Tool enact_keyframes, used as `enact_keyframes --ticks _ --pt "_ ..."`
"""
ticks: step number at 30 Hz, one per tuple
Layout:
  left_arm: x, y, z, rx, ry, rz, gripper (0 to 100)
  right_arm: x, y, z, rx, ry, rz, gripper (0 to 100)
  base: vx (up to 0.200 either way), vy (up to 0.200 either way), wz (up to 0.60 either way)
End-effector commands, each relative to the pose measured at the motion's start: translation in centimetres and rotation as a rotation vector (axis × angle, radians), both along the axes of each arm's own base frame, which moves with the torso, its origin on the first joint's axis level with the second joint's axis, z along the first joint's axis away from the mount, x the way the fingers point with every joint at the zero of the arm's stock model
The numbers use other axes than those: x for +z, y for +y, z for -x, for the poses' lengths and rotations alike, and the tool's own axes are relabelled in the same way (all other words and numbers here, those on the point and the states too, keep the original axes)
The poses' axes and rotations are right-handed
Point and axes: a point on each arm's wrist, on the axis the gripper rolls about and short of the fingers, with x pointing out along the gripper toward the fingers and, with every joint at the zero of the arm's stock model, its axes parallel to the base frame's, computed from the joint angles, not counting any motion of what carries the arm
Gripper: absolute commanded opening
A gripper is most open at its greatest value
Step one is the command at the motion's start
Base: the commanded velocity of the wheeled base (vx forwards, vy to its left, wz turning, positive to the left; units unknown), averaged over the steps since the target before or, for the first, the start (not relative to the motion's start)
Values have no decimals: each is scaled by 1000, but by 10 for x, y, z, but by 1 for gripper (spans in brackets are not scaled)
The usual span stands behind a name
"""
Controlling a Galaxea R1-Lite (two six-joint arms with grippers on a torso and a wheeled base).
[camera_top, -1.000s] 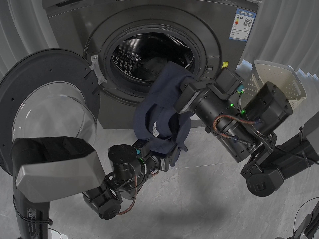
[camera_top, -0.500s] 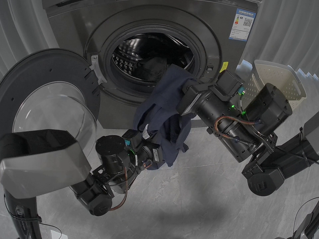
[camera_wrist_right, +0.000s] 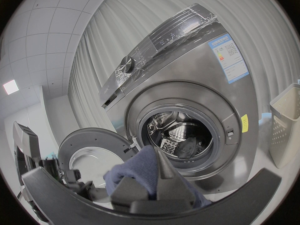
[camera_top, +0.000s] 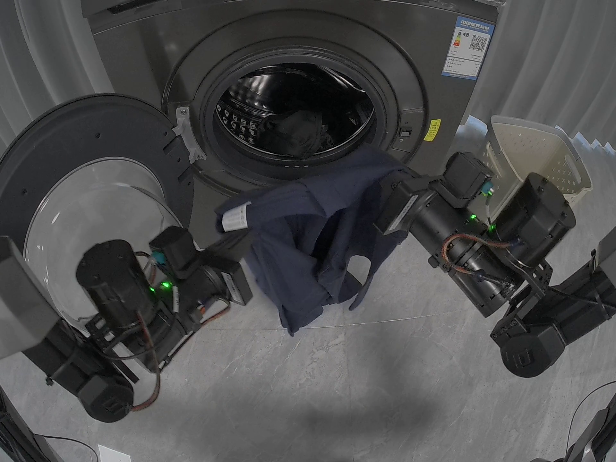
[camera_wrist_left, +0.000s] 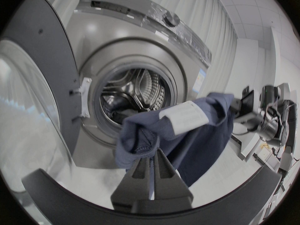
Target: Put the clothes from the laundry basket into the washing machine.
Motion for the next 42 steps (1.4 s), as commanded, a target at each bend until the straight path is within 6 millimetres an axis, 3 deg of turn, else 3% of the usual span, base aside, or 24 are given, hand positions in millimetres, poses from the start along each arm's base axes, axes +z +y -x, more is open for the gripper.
enact_keyframes --ticks 1,9,19,35,42 --pt "38 29 9 31 -117 60 0 5 -17 6 -26 -5 -4 0 0 0 0" --pt "72 28 5 30 -210 111 0 14 -23 11 -31 -27 -21 0 0 0 0" --pt "115 30 15 15 -286 154 0 17 -28 8 -55 -37 -13 0 0 0 0" --pt "137 39 31 -1 -305 160 0 56 -36 13 -79 -147 -66 0 0 0 0" --pt "136 38 33 -9 -288 150 0 54 -36 12 -89 -140 -46 0 0 0 0"
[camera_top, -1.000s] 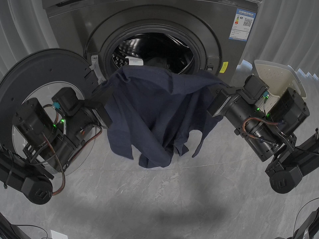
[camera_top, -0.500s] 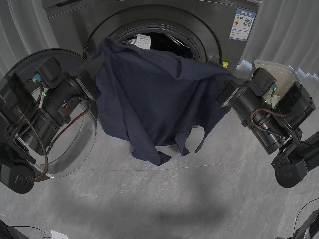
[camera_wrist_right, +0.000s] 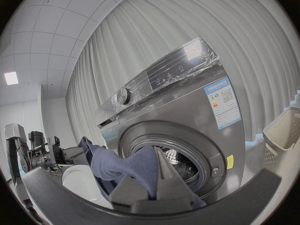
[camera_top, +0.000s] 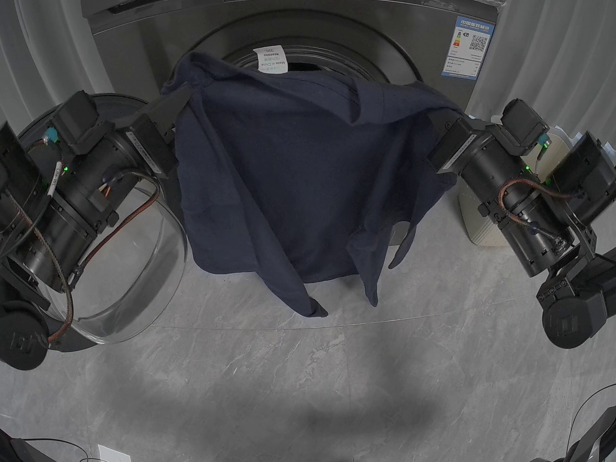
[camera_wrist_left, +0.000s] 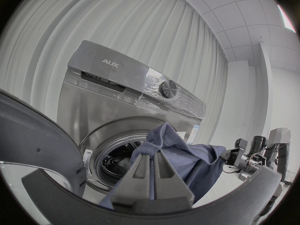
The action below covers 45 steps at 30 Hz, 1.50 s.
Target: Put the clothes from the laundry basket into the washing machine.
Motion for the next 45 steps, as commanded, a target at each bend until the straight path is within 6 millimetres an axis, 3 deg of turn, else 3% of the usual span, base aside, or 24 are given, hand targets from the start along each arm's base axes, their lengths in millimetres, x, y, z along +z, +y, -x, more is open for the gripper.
enact_keyframes --ticks 1,6,7,8,10,12,13,17,18,30,37,39,45 --pt "2 0 2 -4 -6 5 0 1 0 2 2 -3 -3 0 0 0 0" --pt "-5 -12 7 -60 18 -12 0 -7 5 4 31 28 11 0 0 0 0" --pt "-17 -32 13 -143 69 -46 0 -37 17 20 115 139 76 0 0 0 0" --pt "-21 -39 14 -166 87 -59 0 -45 20 23 138 168 84 0 0 0 0" --pt "-26 -50 11 -195 108 -71 0 -72 33 14 163 256 99 0 0 0 0" --pt "-29 -56 5 -208 121 -76 0 -85 43 6 177 271 76 0 0 0 0" --pt "-34 -59 1 -213 135 -83 0 -87 47 3 183 259 62 100 0 0 0" --pt "-40 -66 -5 -234 149 -92 0 -96 54 -2 185 267 72 100 0 0 0" --pt "-40 -69 -6 -239 148 -92 0 -107 57 -3 187 289 94 100 0 0 0" --pt "-25 -75 -1 -264 100 -61 0 -158 70 -9 198 364 243 100 0 0 0" --pt "-23 -74 1 -262 94 -54 0 -168 84 -13 229 361 253 100 0 0 0" --pt "-24 -74 1 -265 96 -59 0 -168 96 -14 249 342 244 100 0 0 0" --pt "-23 -76 4 -275 94 -57 0 -168 115 -33 242 293 203 100 0 0 0"
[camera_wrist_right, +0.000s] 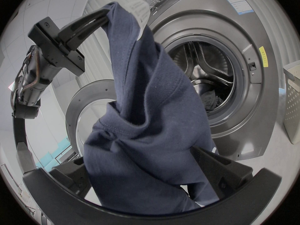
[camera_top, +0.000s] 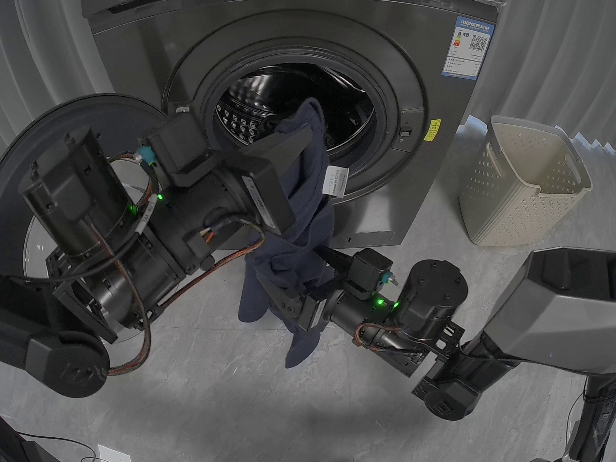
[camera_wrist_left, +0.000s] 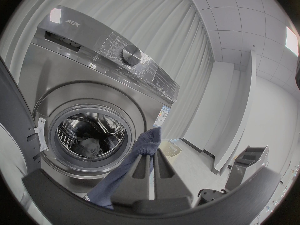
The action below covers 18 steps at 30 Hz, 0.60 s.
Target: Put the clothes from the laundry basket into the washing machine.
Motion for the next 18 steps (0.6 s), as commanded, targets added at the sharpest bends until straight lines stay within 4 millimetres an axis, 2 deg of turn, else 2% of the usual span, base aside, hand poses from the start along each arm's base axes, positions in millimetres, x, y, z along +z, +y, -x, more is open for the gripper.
enact_keyframes --ticks 1,8,18 --pt "1 -1 2 -6 -2 2 0 -11 16 -14 -3 -11 -12 100 0 0 0" --pt "4 0 7 -11 -6 11 0 -9 28 -45 -47 -57 -59 100 0 0 0" --pt "4 1 7 -4 -7 14 0 -11 21 -78 -156 -70 -69 100 0 0 0"
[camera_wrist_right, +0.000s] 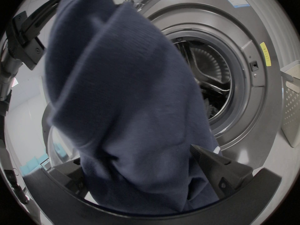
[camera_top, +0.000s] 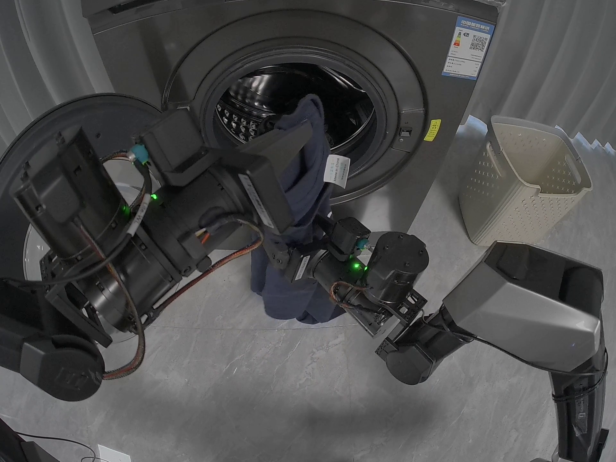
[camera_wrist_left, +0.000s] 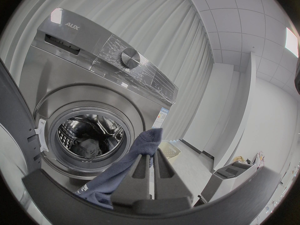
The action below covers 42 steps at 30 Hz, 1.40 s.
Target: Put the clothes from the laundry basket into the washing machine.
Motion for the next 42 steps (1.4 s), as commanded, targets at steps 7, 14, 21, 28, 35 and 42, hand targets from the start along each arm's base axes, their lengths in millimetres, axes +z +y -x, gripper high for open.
enact_keyframes --ticks 7,14,21,28,35,42 --pt "3 3 -2 12 -5 8 0 2 -4 -17 -66 -11 -40 0 0 0 0" --pt "4 4 -3 20 -9 13 0 5 -7 -13 -64 -10 -40 0 0 0 0" --pt "10 23 -11 90 -22 26 0 29 -34 3 -81 -11 -38 0 0 0 0" --pt "10 42 -9 138 -16 27 0 61 -62 24 -97 -33 -58 0 0 0 0" --pt "0 54 6 133 30 27 0 86 -72 38 -96 -71 -95 0 0 0 0" --pt "-30 59 15 122 112 -34 0 106 -76 45 -86 -108 -144 0 0 0 0"
